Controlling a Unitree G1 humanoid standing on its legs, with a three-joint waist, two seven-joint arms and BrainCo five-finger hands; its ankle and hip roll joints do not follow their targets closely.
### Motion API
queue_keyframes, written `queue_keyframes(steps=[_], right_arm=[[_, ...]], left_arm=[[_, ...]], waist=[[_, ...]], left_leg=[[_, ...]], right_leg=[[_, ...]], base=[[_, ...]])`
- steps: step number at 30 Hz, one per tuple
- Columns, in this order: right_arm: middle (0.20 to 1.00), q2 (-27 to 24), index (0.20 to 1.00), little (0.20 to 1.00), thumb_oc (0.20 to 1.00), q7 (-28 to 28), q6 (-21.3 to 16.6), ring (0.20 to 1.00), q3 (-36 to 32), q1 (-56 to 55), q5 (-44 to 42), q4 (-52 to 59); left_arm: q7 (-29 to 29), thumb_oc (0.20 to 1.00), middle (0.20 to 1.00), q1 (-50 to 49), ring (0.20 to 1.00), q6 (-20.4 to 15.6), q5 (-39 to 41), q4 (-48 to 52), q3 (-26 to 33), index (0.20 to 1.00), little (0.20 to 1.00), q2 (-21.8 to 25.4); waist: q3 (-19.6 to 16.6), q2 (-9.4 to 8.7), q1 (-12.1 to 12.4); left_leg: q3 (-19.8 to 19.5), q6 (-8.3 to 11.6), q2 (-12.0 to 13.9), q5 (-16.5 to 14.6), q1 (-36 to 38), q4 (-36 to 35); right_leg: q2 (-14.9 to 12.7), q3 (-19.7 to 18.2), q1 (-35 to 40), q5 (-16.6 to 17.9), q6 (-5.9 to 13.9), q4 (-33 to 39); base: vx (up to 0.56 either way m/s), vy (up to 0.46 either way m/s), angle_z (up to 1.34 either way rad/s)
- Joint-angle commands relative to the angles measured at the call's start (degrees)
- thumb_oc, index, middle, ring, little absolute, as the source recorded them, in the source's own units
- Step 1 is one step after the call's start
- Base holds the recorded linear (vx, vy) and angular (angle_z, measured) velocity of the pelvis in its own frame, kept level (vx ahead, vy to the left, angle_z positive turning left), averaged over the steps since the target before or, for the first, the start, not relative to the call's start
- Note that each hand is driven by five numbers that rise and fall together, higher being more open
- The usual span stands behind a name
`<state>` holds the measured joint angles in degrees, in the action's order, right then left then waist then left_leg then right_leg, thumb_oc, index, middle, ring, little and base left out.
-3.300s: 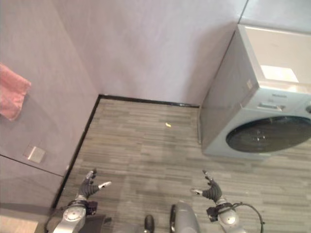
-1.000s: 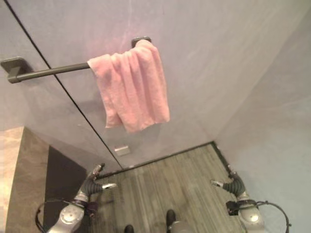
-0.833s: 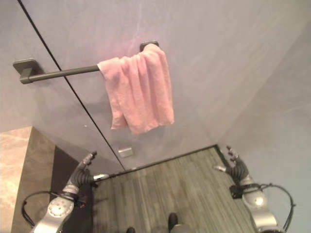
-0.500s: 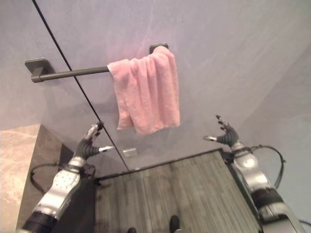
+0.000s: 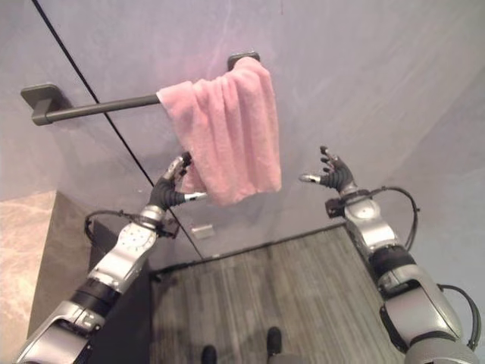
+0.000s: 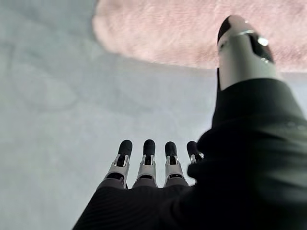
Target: Put brush and paste in cup on sink, flatten towel.
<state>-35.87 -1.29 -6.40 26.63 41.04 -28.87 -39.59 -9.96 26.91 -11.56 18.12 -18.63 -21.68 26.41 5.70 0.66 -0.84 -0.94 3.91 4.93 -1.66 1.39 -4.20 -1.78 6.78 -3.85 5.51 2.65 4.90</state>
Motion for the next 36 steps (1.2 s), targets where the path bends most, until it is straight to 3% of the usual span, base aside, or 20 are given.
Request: queue_keyframes(steps=[1, 12, 13, 14, 15, 16, 18, 31, 36], right_arm=[[1.0, 1.57, 1.0, 1.0, 1.0, 1.93, -1.16, 1.0, 2.01, 9.54, -6.57, -2.58], [1.0, 3.77, 1.0, 1.0, 1.0, 3.34, 0.07, 1.0, 6.56, 16.86, -10.05, -5.13], [0.959, 4.13, 0.959, 0.959, 0.959, 3.22, 0.06, 0.959, 7.0, 17.68, -10.05, -5.02], [0.727, 4.51, 0.727, 0.727, 0.727, 3.16, 0.09, 0.727, 7.3, 17.94, -10.17, -4.89], [0.727, 4.63, 0.727, 0.727, 0.727, 3.04, 0.04, 0.727, 7.31, 18.09, -10.2, -4.67], [0.357, 4.6, 0.357, 0.357, 0.357, 2.79, -0.01, 0.357, 7.26, 18.35, -10.01, -4.59], [0.2, 5.11, 0.2, 0.2, 0.2, 2.03, -0.3, 0.2, 6.59, 18.28, -10.34, -4.41], [0.2, 6.95, 0.2, 0.2, 0.2, -0.3, -1.34, 0.2, 0.93, 12.06, -9.85, 0.39], [0.2, 6.87, 0.2, 0.2, 0.2, -0.59, -2.93, 0.2, -0.52, 10.52, -10.04, 10.73]], left_arm=[[-1.17, 1.0, 1.0, 7.12, 1.0, -2.54, 1.78, -2.63, -2.59, 1.0, 1.0, 1.64], [-1.5, 1.0, 1.0, 11.21, 1.0, -2.46, 3.7, -4.38, -5.31, 1.0, 1.0, 0.54], [-1.64, 1.0, 1.0, 11.81, 1.0, -2.55, 4.09, -4.26, -5.54, 1.0, 1.0, 0.4], [-1.73, 1.0, 1.0, 12.13, 1.0, -2.51, 4.3, -4.29, -5.89, 1.0, 1.0, 0.07], [-1.62, 1.0, 1.0, 12.24, 1.0, -2.53, 4.52, -4.49, -6.02, 1.0, 1.0, 0.08], [-1.53, 0.209, 0.209, 12.33, 0.209, -2.49, 4.69, -4.44, -6.11, 0.209, 0.209, 0.13], [-1.84, 0.2, 0.2, 12.5, 0.2, -2.46, 4.54, -4.31, -6.12, 0.2, 0.2, 0.09], [-2.12, 0.2, 0.2, 5.97, 0.2, -1.75, 4.28, -3.67, -2.09, 0.2, 0.2, 1.1], [-3.06, 0.2, 0.2, 4.42, 0.2, -2.75, 4.23, 3.42, 1.68, 0.2, 0.2, 3.43]], waist=[[0.31, -2.59, 0.45], [0.58, -2.66, 0.6], [0.78, -2.77, 0.66], [1.01, -2.86, 0.68], [1.06, -2.87, 0.67], [1.13, -2.93, 0.65], [1.42, -2.98, 0.61], [0.12, -3.4, 0.49], [-0.51, -3.38, 0.94]], left_leg=[[0.83, -0.28, -2.57, 3.57, 0.07, -0.8], [0.49, 0.1, -2.39, 4.09, -0.97, -0.8], [0.31, 0.14, -2.36, 4.22, -1.49, -0.8], [0.16, 0.17, -2.35, 4.33, -1.79, -0.8], [0.12, 0.16, -2.35, 4.34, -1.93, -0.8], [0.03, 0.15, -2.33, 4.36, -2.13, -0.8], [-0.11, 0.11, -2.35, 4.37, -2.38, -0.8], [-0.23, -0.44, -2.42, 2.93, 0.12, -0.8], [-0.42, -0.35, -2.52, 2.72, 0.55, -0.8]], right_leg=[[-1.89, -3.8, 3.0, -1.6, 3.79, -1.88], [-1.79, -3.15, 2.73, -1.37, 3.69, -0.99], [-1.84, -2.99, 2.5, -1.29, 3.7, -0.89], [-1.84, -2.89, 2.3, -1.25, 3.7, -0.92], [-1.8, -2.88, 2.14, -1.27, 3.69, -0.96], [-1.8, -2.87, 2.01, -1.29, 3.71, -0.95], [-1.84, -2.89, 1.79, -1.3, 3.7, -1.03], [-1.97, -2.76, 3.68, -3.19, 3.51, -2.83], [-2.26, -2.23, 4.7, -3.18, 3.77, -2.07]], base=[[0.04, -0.017, 0.0], [0.0, 0.003, 0.02], [0.0, 0.0, 0.0], [0.0, 0.0, 0.0], [0.0, 0.0, 0.0], [0.0, 0.0, 0.0], [0.0, 0.0, 0.0], [0.05, 0.018, 0.01], [0.0, 0.0, 0.0]])
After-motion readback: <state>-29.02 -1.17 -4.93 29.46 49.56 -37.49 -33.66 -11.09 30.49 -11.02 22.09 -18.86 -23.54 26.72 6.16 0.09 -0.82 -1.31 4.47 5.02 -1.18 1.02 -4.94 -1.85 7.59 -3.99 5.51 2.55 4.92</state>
